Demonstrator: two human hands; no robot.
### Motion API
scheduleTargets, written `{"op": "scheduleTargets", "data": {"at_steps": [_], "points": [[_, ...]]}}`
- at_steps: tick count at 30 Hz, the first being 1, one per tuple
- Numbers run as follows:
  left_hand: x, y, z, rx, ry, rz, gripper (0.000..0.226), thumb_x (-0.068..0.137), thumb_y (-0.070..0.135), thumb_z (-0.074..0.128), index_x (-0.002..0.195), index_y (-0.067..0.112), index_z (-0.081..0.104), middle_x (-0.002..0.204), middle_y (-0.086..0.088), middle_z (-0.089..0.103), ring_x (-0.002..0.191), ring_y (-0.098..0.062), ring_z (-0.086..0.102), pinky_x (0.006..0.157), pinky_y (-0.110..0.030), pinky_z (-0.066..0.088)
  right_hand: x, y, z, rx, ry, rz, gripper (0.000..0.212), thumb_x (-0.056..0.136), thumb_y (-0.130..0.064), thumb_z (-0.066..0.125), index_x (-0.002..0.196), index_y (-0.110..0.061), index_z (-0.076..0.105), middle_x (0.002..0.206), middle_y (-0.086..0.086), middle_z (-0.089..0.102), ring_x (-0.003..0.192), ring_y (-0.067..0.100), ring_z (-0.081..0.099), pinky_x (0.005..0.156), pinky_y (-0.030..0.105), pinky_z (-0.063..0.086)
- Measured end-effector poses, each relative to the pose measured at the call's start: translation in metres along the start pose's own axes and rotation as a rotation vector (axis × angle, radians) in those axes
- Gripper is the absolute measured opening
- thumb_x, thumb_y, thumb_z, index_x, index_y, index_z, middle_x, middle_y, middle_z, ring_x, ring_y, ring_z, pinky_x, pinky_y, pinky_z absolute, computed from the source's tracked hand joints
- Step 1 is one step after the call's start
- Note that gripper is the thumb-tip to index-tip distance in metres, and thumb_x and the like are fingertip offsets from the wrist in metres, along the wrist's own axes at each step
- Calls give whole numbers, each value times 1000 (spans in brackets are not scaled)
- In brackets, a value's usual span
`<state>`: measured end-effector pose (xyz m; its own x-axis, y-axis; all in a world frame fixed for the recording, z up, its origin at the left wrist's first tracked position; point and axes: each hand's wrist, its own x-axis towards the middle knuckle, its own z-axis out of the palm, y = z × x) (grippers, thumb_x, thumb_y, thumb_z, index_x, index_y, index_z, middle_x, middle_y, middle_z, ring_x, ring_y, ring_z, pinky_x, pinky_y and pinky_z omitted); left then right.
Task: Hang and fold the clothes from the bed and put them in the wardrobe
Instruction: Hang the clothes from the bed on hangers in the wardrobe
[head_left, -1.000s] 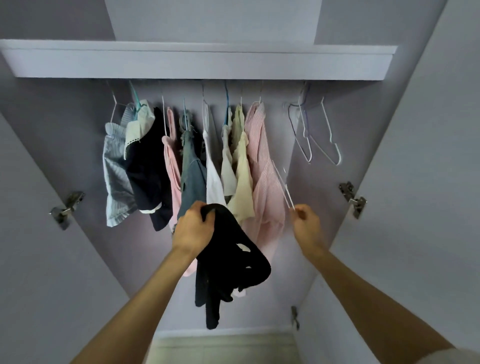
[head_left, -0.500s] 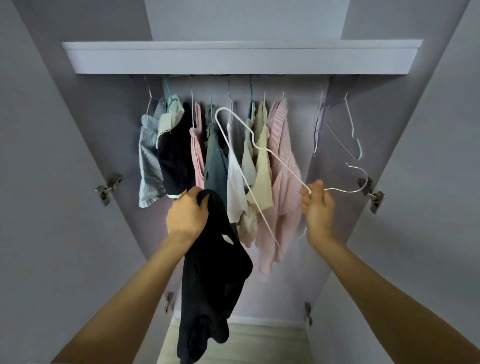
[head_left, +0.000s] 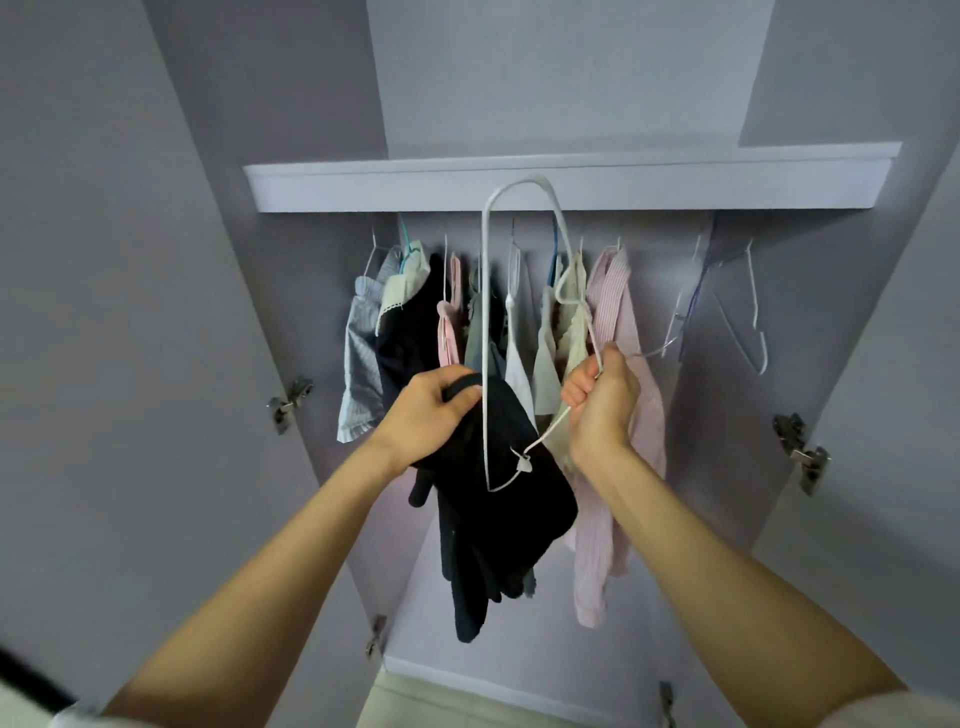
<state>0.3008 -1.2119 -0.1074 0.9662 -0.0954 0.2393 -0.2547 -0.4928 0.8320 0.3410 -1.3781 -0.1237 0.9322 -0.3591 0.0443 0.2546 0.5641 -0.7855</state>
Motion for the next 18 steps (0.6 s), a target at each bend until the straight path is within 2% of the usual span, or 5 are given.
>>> {"op": "scheduleTargets", "data": {"at_steps": [4,8,11,13,18], "points": [[-12,19,-6,-154,58,-22,19,97,11,50,85,20,63,79,-1,63,71,-6,60,71,-17,49,0,13,-4,-113,5,-29,41,100,-17,35,60,-17,29,39,-11,29,37,3,26,39,15,23],[-18,32,-25,-223,269,-71,20,96,10,50,82,19,61,75,1,63,72,-13,60,75,-30,50,-6,45,-33,-461,-25,-63,39,101,-18,35,64,-15,43,58,-4,45,57,9,40,57,22,31],[-21,28,-45,73,446,-83,17,92,12,56,77,17,59,69,4,58,72,-18,55,69,-29,43,-7,44,-46,-694,-61,-181,39,102,-14,33,71,5,50,67,18,49,67,22,45,59,26,28],[-27,18,-56,271,501,-144,10,90,11,57,87,11,67,76,1,61,79,-19,55,72,-25,40,-2,34,-46,-809,-84,-332,39,101,-11,34,75,11,53,71,28,54,70,29,50,60,25,27],[-42,-5,-67,382,527,-289,21,87,9,59,103,10,72,99,-14,70,100,-32,62,86,-31,47,9,13,-37,-1142,-180,-653,39,99,-13,33,75,10,54,75,30,58,74,41,55,64,31,26]]}}
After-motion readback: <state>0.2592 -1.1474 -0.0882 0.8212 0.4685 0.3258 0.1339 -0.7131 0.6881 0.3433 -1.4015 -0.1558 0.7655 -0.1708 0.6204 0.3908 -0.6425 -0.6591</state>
